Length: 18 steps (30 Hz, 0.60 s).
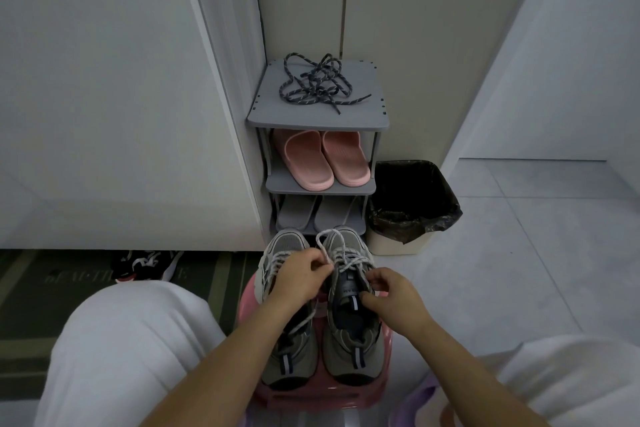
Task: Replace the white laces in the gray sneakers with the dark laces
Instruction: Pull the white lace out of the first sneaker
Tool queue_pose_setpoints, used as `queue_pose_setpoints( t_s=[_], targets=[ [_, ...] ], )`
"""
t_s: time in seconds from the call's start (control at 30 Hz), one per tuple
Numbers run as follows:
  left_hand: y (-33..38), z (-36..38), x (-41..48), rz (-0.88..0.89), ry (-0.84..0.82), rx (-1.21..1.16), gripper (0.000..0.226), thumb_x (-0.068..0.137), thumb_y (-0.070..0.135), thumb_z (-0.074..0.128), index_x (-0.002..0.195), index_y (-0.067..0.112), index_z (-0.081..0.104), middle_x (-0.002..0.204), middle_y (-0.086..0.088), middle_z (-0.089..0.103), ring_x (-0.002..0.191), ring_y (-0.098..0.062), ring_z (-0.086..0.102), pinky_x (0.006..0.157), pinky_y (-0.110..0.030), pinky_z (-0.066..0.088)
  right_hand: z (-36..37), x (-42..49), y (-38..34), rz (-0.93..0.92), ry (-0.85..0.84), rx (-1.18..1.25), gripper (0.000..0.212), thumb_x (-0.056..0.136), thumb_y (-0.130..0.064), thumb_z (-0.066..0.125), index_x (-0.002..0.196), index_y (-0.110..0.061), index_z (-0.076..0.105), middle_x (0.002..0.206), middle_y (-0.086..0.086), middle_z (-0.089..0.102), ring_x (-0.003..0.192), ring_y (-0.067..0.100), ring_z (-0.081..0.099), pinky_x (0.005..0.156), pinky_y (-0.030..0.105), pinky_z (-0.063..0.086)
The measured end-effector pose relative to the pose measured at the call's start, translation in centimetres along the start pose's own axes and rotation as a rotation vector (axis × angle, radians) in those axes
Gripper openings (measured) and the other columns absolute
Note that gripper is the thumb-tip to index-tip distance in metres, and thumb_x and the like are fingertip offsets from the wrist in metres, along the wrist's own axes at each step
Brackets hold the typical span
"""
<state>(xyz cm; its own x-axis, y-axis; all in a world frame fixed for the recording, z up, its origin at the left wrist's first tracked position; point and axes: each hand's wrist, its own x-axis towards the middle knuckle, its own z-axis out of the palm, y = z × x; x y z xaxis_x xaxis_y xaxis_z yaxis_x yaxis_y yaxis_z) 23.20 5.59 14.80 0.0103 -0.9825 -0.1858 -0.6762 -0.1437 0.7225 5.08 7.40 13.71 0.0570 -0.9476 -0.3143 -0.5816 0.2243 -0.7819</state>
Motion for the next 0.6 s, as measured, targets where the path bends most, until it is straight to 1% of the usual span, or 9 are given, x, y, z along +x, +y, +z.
queue_pose_setpoints(
  t_s=[0.07, 0.13, 0.2, 0.27, 0.37, 0.43, 0.5, 0.53, 0.6],
  targets=[
    [0.2, 0.0, 0.1, -0.065, 0.064, -0.211, 0.01, 0.093, 0.016, 0.056, 0.088, 0.01, 0.062, 0.091, -0.005, 0.07, 0.078, -0.017, 0.06, 0.075, -0.027, 0.046, 0.1, 0.0, 0.2, -0.001, 0.0, 0.01, 0.036, 0.075, -0.015, 0.071, 0.11, -0.013, 0.061, 0.106, 0.003, 0.063, 0.096, 0.012, 0.059, 0.082, 0.021, 0.045],
    [0.6, -0.2, 0.2, -0.163, 0.155, -0.557, 0.013, 0.096, 0.011, 0.049, 0.086, 0.012, 0.057, 0.091, -0.008, 0.072, 0.073, -0.016, 0.064, 0.073, -0.024, 0.05, 0.0, 0.0, 0.1, -0.005, -0.002, 0.004, 0.036, 0.076, -0.016, 0.07, 0.111, -0.014, 0.061, 0.106, 0.003, 0.063, 0.096, 0.012, 0.059, 0.081, 0.02, 0.045],
    [0.8, -0.6, 0.2, -0.202, 0.241, -0.705, 0.014, 0.097, 0.011, 0.047, 0.089, 0.009, 0.057, 0.09, -0.009, 0.071, 0.075, -0.01, 0.066, 0.07, -0.017, 0.051, 0.1, 0.0, 0.1, -0.009, -0.003, -0.007, 0.037, 0.076, -0.017, 0.07, 0.112, -0.014, 0.061, 0.107, 0.003, 0.062, 0.096, 0.012, 0.058, 0.082, 0.02, 0.044],
    [0.8, -0.7, 0.1, -0.153, 0.232, -0.629, 0.012, 0.097, 0.014, 0.05, 0.091, 0.008, 0.059, 0.088, -0.005, 0.07, 0.079, -0.01, 0.064, 0.07, -0.015, 0.048, 0.1, 0.0, 0.1, -0.015, -0.005, -0.016, 0.037, 0.077, -0.017, 0.07, 0.112, -0.014, 0.06, 0.108, 0.003, 0.061, 0.096, 0.012, 0.057, 0.079, 0.018, 0.042],
    [0.5, -0.3, -0.2, -0.043, 0.034, -0.107, 0.013, 0.091, 0.024, 0.059, 0.096, 0.012, 0.063, 0.089, 0.004, 0.063, 0.087, -0.012, 0.059, 0.075, -0.021, 0.045, 0.1, 0.0, 0.2, -0.022, -0.006, -0.024, 0.037, 0.076, -0.018, 0.07, 0.112, -0.014, 0.06, 0.108, 0.003, 0.061, 0.095, 0.011, 0.057, 0.076, 0.015, 0.041],
    [0.3, 0.2, -0.3, 0.003, 0.035, 0.093, 0.018, 0.09, 0.027, 0.059, 0.092, 0.01, 0.064, 0.093, -0.001, 0.065, 0.089, -0.016, 0.059, 0.077, -0.027, 0.044, 0.1, 0.0, 0.2, -0.026, -0.006, -0.027, 0.037, 0.077, -0.018, 0.07, 0.112, -0.014, 0.06, 0.107, 0.002, 0.061, 0.094, 0.01, 0.056, 0.072, 0.012, 0.04],
    [0.5, 0.4, -0.4, -0.026, 0.09, 0.037, 0.018, 0.093, 0.024, 0.055, 0.088, 0.007, 0.061, 0.089, -0.002, 0.063, 0.085, -0.017, 0.057, 0.071, -0.025, 0.039, 0.0, 0.0, 0.1, -0.024, -0.004, -0.026, 0.037, 0.077, -0.018, 0.07, 0.112, -0.014, 0.06, 0.107, 0.001, 0.06, 0.093, 0.009, 0.055, 0.071, 0.011, 0.039],
    [0.6, 0.4, -0.2, -0.063, 0.124, -0.057, 0.017, 0.095, 0.021, 0.052, 0.086, 0.008, 0.059, 0.087, 0.0, 0.061, 0.083, -0.016, 0.056, 0.07, -0.025, 0.037, 0.0, 0.0, 0.1, -0.023, -0.003, -0.023, 0.037, 0.077, -0.017, 0.069, 0.112, -0.014, 0.06, 0.107, 0.001, 0.06, 0.092, 0.009, 0.055, 0.072, 0.011, 0.039],
    [0.7, 0.0, 0.3, -0.175, 0.212, -0.348, 0.019, 0.098, 0.017, 0.046, 0.081, 0.011, 0.054, 0.09, -0.001, 0.064, 0.085, -0.018, 0.06, 0.077, -0.026, 0.044, 0.0, 0.0, 0.1, -0.024, -0.004, -0.012, 0.036, 0.078, -0.016, 0.069, 0.112, -0.014, 0.06, 0.106, 0.001, 0.06, 0.092, 0.008, 0.055, 0.072, 0.012, 0.039]
  ],
)
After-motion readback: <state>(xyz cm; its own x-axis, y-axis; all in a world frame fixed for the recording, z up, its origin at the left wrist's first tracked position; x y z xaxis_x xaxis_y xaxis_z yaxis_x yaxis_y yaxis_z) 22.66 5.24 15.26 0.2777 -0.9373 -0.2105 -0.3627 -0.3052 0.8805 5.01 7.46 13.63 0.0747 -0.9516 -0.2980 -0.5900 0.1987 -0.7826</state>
